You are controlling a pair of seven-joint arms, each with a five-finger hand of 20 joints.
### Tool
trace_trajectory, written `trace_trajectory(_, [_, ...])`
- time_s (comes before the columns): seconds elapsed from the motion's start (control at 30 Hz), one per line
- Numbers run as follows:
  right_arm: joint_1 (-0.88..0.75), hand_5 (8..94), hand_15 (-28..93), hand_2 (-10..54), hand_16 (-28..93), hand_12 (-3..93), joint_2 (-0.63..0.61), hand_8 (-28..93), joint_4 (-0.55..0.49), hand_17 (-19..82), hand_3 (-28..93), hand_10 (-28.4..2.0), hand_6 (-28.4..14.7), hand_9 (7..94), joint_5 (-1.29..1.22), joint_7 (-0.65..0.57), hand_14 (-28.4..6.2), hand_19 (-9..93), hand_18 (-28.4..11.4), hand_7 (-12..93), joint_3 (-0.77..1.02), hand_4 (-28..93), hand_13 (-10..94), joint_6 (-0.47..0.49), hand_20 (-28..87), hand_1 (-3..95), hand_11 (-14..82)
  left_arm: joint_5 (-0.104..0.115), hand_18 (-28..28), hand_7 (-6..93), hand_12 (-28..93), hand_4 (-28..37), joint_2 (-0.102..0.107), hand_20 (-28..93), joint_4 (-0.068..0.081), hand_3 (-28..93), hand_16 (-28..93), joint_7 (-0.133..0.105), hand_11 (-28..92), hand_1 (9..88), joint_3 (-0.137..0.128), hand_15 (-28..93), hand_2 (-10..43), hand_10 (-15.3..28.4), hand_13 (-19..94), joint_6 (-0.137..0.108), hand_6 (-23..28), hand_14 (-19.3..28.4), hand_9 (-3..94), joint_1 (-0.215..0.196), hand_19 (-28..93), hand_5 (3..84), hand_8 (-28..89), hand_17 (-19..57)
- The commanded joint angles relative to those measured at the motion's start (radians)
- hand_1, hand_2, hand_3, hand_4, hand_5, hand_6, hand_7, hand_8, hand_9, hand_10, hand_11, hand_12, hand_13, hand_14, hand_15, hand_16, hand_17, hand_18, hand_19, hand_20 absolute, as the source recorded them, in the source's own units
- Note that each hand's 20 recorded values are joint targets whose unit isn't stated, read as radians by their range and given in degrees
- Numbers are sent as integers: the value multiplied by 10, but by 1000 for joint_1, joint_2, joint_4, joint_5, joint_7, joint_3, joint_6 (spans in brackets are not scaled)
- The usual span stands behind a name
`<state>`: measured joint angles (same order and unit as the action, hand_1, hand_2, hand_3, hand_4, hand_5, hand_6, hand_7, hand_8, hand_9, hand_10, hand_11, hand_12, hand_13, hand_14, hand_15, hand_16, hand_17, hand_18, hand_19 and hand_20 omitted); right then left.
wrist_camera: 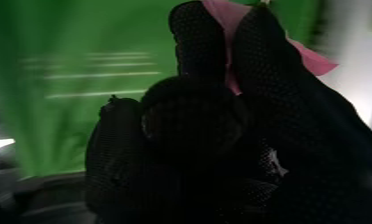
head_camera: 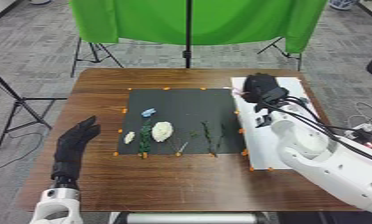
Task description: Arrange flowers
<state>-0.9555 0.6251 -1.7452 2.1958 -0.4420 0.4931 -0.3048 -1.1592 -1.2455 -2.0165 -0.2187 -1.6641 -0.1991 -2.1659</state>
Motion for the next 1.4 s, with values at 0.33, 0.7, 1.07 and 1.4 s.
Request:
trace_trajectory(0.33, [155, 796, 562, -95, 349, 311, 149, 87, -65, 659, 576, -90, 15, 883, -128, 138, -19, 932, -100, 186, -214, -187, 920, 162, 552, 574, 118, -2, 143, 90, 149, -283, -4, 197, 9, 647, 28, 14, 175, 185, 11, 220, 71, 130, 307, 5, 50, 167, 437, 8, 89, 449, -54, 7])
trace_trajectory(0.7, [160, 754, 564, -95, 350, 251, 206, 75, -13, 650, 559, -105, 2, 836, -146, 129, -22, 932, -102, 164, -217, -179, 912, 211, 554, 526, 170, -6, 143, 90, 148, -283, -7, 197, 9, 644, 28, 20, 174, 187, 9, 220, 71, 131, 306, 13, 49, 168, 436, 10, 89, 449, -54, 7])
trace_trajectory(1.07, [117, 705, 560, -95, 342, 195, 178, -69, -58, 642, 641, -115, -1, 789, -166, 127, -28, 932, -101, 160, -114, -189, 900, 341, 540, 414, 191, -8, 143, 89, 149, -283, -11, 196, 8, 647, 27, 19, 174, 186, 7, 220, 69, 131, 306, 15, 51, 167, 435, 8, 89, 449, -54, 7])
trace_trajectory(1.4, [-62, 631, 549, -95, 343, 189, 50, -76, -47, 592, 641, -144, -14, 692, -112, -143, -50, 932, -126, 124, 307, -173, 861, 300, 517, 347, 140, -4, 143, 88, 149, -283, -7, 196, 3, 648, 28, 23, 174, 186, -1, 220, 68, 129, 305, 8, 50, 167, 434, -3, 90, 447, -53, 6])
